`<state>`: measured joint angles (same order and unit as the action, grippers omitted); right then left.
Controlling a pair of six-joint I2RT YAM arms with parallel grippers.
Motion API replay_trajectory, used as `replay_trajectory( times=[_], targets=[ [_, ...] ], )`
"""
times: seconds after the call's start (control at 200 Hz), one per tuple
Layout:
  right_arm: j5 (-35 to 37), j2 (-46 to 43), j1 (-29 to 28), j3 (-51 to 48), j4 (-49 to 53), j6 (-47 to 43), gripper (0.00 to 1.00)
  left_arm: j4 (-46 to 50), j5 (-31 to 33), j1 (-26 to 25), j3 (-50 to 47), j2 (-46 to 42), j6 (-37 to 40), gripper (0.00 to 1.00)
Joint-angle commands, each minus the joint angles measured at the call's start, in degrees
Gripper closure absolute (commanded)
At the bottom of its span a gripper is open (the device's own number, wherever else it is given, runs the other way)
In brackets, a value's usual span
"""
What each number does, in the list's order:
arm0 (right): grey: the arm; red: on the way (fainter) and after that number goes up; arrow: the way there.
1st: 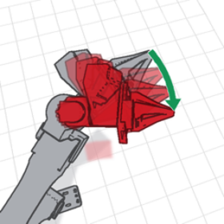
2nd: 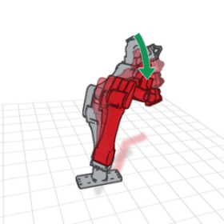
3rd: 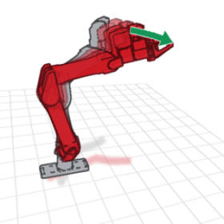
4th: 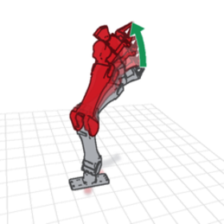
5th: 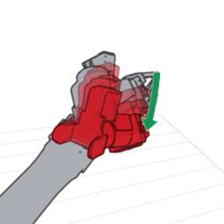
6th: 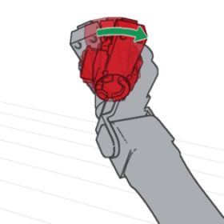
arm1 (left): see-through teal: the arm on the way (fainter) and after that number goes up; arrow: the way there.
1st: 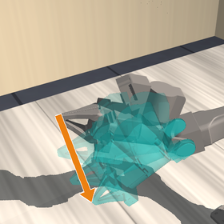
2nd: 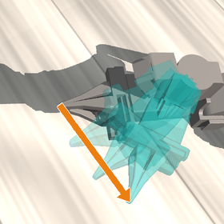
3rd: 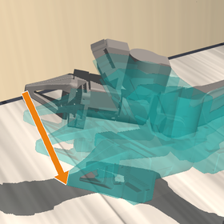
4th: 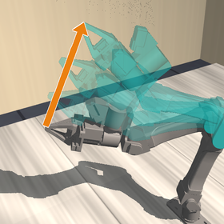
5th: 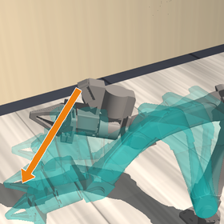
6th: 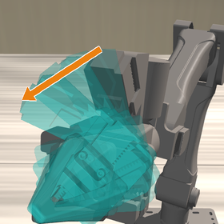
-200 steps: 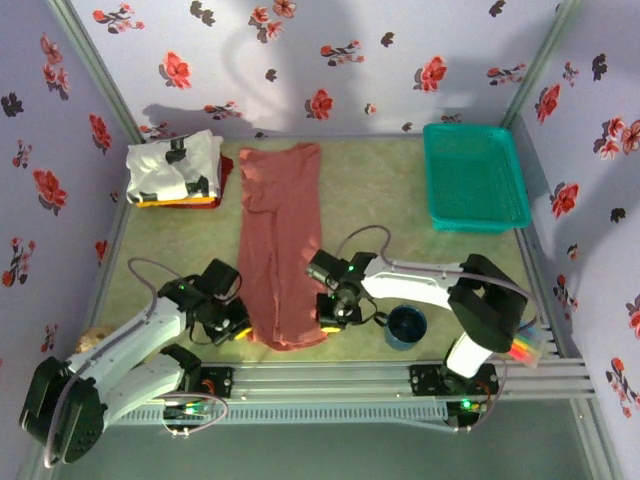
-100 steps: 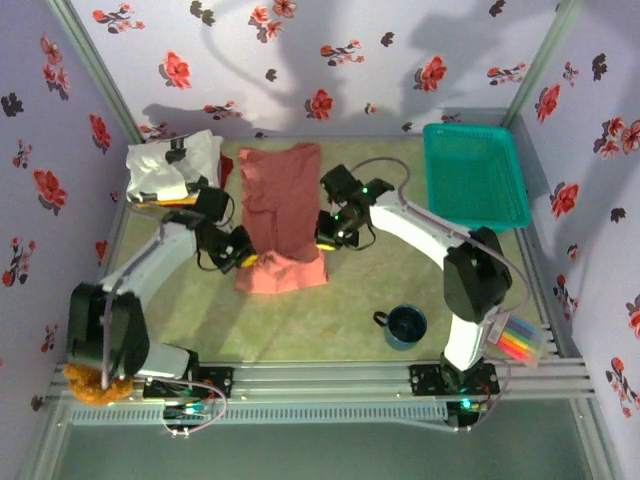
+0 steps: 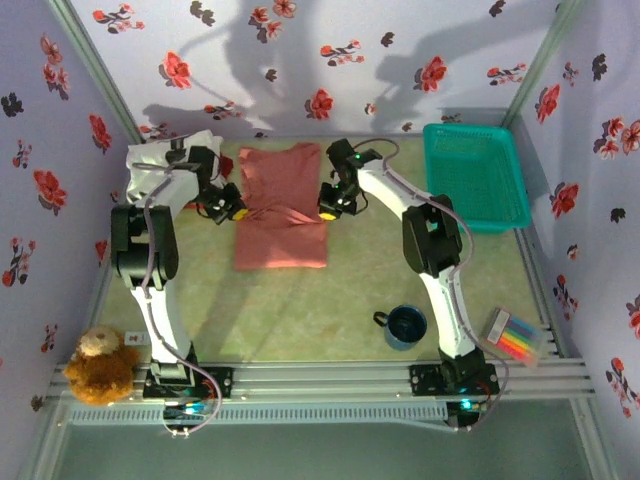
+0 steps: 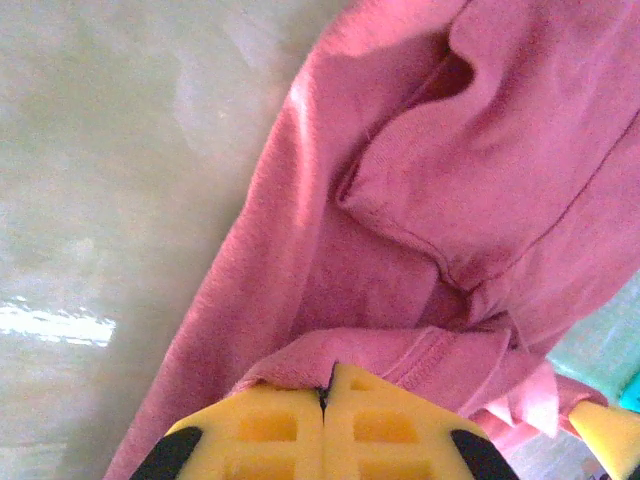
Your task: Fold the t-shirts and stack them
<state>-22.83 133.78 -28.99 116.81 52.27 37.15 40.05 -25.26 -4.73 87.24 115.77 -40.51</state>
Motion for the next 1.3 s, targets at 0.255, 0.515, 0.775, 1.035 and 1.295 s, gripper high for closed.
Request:
replay_trajectory(
  times=[0.255,0.515,0.775,1.035,1.295],
  targets=[
    [-1.8,1.1,1.2,4.7,2.8,-1.8,1.00,1.1,-2.8,1.4,2.2,0.4,2.6,1.00],
    [-2.5,6.0,3.6,10.5,1.5,-3.0,0.86,1.3,-5.4,2.7,6.9,4.6,1.3,0.75],
    [-1.0,1.6,4.7,9.8,5.1,-6.1,0.59,-1.2,-5.0,2.9,5.9,0.5,-0.7,0.58],
    [-3.0,-1.3,4.3,2.6,0.4,-6.1,0.58,-0.4,-1.4,0.0,1.3,-2.1,3.0,0.53],
    [-6.6,5.5,4.1,10.0,1.4,-8.2,0.55,2.2,2.0,-0.9,5.4,1.5,6.5,0.51]
  ],
)
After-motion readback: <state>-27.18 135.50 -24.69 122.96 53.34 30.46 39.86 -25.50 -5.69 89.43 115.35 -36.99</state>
